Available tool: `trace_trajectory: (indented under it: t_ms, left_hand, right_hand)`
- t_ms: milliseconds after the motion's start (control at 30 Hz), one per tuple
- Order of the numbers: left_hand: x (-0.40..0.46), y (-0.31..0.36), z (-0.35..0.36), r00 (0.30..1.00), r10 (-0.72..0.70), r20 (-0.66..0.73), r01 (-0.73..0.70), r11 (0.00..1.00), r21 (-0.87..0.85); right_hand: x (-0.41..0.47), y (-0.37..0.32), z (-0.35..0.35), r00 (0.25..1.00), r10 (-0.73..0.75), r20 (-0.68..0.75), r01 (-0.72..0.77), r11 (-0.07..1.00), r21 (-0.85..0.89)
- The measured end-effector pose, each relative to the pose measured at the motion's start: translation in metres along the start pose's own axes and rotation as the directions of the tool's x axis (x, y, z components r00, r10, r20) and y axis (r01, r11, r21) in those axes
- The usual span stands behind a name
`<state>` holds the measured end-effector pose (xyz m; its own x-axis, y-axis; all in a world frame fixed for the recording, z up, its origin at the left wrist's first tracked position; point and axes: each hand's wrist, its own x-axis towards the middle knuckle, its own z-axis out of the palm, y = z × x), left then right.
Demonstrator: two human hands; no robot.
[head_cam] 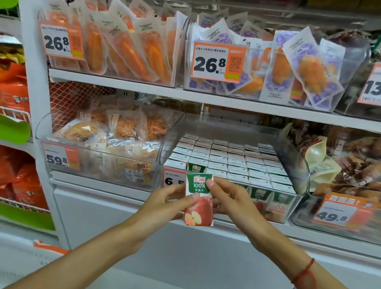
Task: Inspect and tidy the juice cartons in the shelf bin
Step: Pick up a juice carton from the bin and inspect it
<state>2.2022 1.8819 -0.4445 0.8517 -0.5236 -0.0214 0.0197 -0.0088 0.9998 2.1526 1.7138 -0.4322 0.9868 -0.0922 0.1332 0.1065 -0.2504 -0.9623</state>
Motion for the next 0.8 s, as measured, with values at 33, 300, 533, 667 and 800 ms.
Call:
trace_trajectory:
  t_ms: [33, 300, 533, 667, 800]
  left_hand:
    - [0.0, 0.0, -0.001, 1.0, -0.012, 0.012, 0.013, 1.0, -0.017]
    - [0.002, -0.001, -0.005, 0.999, -0.007, -0.05, 0.003, 0.997, -0.076]
    - [0.005, -0.001, -0.013, 0.984, 0.015, -0.177, -0.04, 0.99, -0.138]
    - [0.005, -0.002, -0.017, 0.99, -0.004, -0.142, -0.01, 0.995, -0.096]
    - [0.004, -0.005, -0.019, 0.983, 0.031, -0.178, -0.02, 0.998, 0.063]
  right_hand:
    - [0.0, 0.0, 0.0, 1.0, -0.004, 0.002, 0.004, 1.0, -0.007]
    - [0.004, 0.001, -0.003, 0.993, 0.08, 0.092, -0.08, 0.997, -0.005]
    - [0.0, 0.002, 0.001, 0.962, 0.095, 0.255, -0.062, 0.989, -0.134]
    - [0.001, 0.006, 0.003, 0.966, 0.1, 0.239, -0.082, 0.993, -0.081]
    - [0.002, 0.01, 0.005, 0.98, 0.106, 0.168, -0.087, 0.989, -0.12]
